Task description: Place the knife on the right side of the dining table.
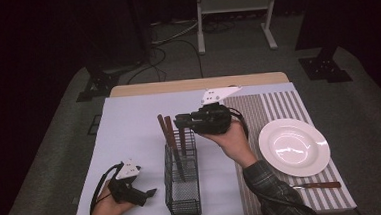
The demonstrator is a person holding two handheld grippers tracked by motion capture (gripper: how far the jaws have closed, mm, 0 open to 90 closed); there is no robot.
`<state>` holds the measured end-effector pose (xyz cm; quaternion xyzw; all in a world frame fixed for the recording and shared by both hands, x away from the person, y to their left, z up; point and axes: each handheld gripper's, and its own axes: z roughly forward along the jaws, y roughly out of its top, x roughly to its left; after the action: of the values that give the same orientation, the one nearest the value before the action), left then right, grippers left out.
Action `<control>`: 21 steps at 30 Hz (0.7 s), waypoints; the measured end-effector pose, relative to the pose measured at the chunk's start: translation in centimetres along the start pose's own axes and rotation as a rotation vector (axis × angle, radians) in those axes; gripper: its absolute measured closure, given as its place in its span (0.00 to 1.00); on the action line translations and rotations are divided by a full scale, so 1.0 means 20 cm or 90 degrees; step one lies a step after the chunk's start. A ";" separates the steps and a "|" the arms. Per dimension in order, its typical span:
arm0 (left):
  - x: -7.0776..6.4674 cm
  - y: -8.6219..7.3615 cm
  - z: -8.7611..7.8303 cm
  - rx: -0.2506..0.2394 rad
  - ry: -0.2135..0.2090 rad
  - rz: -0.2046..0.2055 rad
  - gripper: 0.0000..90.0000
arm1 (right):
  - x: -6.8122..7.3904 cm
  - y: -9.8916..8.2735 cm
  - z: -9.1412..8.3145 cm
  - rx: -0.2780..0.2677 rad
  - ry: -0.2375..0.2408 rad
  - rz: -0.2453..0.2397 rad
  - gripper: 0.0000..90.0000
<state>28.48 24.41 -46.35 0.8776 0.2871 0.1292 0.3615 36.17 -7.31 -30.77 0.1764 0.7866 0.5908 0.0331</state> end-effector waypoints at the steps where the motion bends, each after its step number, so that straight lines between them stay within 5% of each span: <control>1: 0.00 0.00 0.00 0.000 0.000 0.000 0.00 | 0.00 0.00 0.00 -0.001 0.000 0.000 0.86; 21: 0.00 0.00 0.00 0.001 0.000 0.001 0.00 | 0.02 0.08 -0.07 -0.041 -0.030 -0.003 0.89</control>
<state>28.49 24.42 -46.34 0.8780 0.2868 0.1289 0.3609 35.77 -8.02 -28.76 0.1873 0.7663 0.6118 0.0584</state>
